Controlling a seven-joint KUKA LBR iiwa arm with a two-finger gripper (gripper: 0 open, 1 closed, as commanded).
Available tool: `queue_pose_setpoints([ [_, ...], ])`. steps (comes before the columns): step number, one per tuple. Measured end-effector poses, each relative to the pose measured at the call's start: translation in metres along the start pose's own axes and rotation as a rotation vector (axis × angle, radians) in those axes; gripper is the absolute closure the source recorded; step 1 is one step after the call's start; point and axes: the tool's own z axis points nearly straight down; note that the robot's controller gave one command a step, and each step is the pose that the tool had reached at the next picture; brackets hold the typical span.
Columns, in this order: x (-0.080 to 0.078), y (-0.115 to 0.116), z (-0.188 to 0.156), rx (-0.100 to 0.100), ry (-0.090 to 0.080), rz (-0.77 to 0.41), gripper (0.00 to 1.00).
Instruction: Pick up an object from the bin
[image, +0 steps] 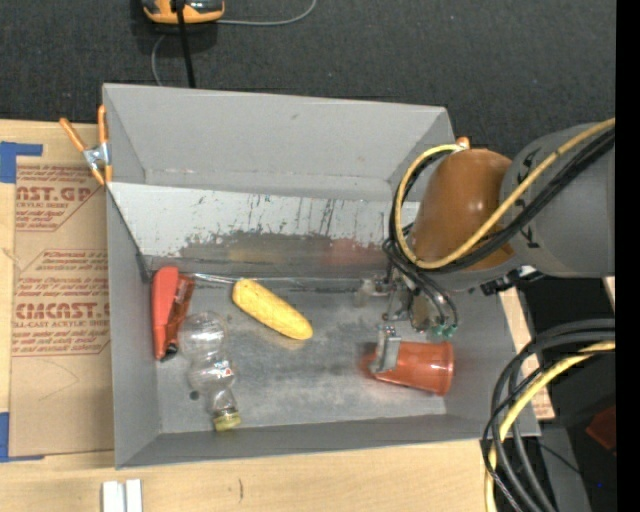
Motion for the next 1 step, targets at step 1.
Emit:
queue_pose_setpoints([
  [1,-0.0017,0.0,-0.0045,0.001,-0.007,0.0,0.0],
])
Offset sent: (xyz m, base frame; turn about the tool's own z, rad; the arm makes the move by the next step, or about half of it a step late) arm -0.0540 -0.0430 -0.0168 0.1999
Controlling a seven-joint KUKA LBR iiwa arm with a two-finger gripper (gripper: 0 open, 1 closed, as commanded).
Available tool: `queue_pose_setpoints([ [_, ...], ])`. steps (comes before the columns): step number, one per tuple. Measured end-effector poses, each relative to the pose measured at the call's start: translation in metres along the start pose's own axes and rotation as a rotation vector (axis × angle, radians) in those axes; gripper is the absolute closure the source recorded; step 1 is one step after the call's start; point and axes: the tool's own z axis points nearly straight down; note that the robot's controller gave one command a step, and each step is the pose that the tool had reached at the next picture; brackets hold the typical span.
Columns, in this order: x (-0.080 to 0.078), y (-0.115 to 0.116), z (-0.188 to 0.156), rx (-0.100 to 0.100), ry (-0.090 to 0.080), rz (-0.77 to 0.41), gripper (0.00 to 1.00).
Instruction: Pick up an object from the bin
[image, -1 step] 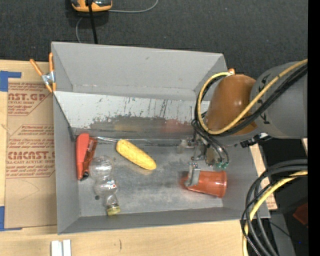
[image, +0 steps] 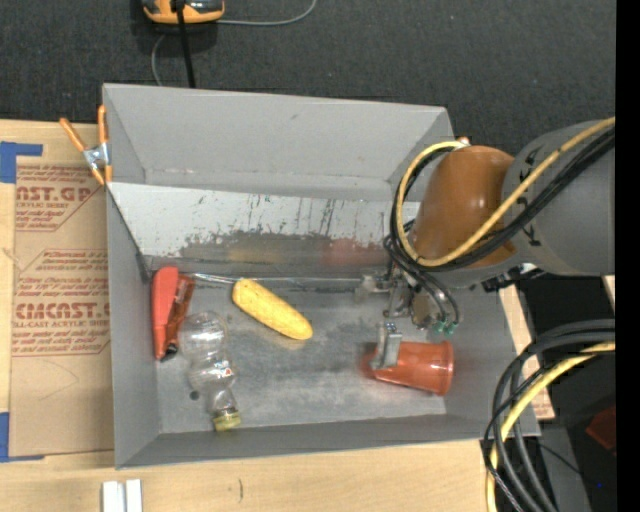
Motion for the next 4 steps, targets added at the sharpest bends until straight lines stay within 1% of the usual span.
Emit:
queue_pose_setpoints([
  [1,0.016,-0.011,0.006,-0.003,-0.004,0.061,0.0],
  [2,0.027,-0.068,0.027,-0.002,0.0,0.146,0.0],
  [3,0.028,-0.097,0.019,0.0,-0.001,0.101,0.0],
  [4,0.062,-0.098,0.061,-0.003,0.001,0.207,1.0],
])
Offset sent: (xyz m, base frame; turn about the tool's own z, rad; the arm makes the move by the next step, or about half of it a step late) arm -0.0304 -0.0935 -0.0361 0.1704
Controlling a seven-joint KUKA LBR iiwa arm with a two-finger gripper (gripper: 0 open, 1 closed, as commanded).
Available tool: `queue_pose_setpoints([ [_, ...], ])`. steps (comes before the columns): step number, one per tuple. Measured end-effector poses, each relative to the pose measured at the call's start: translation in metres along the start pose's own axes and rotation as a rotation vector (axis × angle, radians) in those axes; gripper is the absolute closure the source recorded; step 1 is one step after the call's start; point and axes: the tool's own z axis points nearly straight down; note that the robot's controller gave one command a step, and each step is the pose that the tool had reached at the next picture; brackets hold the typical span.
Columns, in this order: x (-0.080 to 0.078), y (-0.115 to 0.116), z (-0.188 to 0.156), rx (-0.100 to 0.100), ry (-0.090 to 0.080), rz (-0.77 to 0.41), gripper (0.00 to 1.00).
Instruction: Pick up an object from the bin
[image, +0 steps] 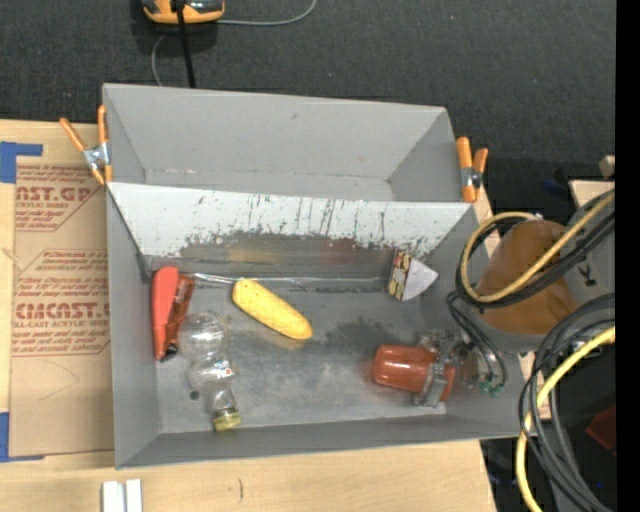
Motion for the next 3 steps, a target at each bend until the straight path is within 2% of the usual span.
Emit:
queue_pose_setpoints([
  [1,0.0,0.0,0.0,0.0,0.0,0.0,1.0],
  [2,-0.006,-0.004,-0.111,-0.001,-0.001,0.034,1.0],
  [3,-0.006,-0.004,-0.111,-0.001,-0.001,0.034,1.0],
])
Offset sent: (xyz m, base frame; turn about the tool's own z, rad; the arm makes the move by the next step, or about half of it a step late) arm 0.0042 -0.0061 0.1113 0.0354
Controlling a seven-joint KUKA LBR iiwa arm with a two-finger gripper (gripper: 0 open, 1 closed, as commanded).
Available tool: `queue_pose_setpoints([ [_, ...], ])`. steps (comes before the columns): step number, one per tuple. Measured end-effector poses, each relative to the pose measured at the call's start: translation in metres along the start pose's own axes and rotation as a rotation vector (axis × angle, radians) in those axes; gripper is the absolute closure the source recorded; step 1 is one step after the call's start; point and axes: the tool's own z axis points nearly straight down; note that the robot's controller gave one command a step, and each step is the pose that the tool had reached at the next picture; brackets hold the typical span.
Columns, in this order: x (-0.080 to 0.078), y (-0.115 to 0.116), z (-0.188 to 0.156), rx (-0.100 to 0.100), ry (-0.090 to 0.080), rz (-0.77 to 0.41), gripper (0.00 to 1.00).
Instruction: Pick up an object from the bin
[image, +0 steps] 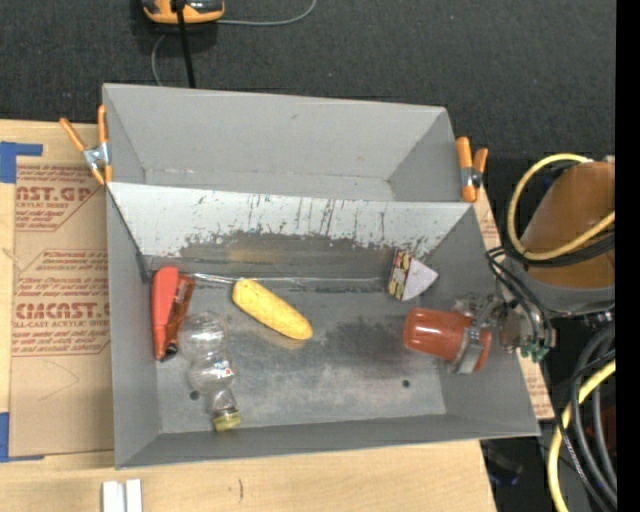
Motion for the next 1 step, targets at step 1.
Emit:
queue_pose_setpoints([
  [1,0.0007,-0.0015,-0.0476,-0.001,0.006,-0.003,1.0],
])
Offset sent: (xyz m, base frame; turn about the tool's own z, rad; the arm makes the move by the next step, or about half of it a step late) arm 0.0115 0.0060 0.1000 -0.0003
